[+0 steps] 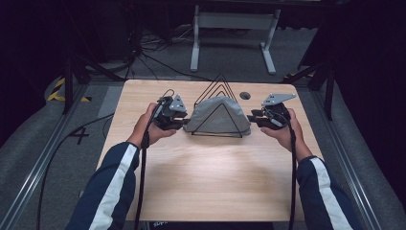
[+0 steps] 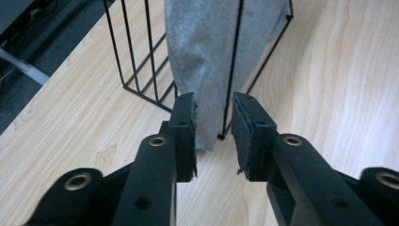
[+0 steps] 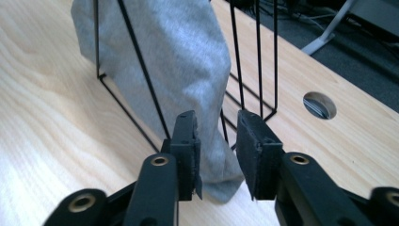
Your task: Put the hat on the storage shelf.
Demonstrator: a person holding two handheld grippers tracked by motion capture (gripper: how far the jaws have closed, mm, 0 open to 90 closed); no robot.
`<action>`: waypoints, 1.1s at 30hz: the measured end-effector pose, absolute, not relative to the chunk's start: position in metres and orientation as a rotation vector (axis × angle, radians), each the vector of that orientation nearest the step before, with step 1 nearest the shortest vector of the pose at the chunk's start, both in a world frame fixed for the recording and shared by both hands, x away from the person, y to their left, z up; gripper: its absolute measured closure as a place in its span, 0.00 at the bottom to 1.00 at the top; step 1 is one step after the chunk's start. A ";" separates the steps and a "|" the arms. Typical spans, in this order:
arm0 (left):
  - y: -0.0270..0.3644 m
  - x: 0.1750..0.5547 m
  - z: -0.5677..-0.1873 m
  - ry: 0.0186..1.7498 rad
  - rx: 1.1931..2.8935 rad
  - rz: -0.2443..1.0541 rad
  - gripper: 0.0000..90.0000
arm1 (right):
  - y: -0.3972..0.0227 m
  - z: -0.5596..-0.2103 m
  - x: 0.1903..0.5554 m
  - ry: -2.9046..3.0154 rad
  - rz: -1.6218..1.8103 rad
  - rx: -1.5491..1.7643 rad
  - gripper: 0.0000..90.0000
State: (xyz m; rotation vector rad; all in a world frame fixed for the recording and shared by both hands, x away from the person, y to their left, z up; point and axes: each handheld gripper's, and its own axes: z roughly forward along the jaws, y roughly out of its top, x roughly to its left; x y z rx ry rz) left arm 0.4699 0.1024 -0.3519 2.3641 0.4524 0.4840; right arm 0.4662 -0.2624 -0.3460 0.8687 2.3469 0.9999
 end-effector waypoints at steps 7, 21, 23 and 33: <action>0.120 0.454 -0.359 0.446 2.395 0.469 0.72 | -0.263 -0.348 0.456 2.410 0.924 0.856 0.62; 0.155 0.429 -0.380 0.500 2.468 0.474 0.56 | -0.273 -0.352 0.436 2.401 0.885 0.850 0.50; 0.161 0.424 -0.384 0.506 2.483 0.475 0.54 | -0.275 -0.354 0.432 2.398 0.859 0.847 0.49; 0.190 0.404 -0.399 0.563 2.540 0.476 0.42 | -0.290 -0.368 0.414 2.413 0.795 0.838 0.47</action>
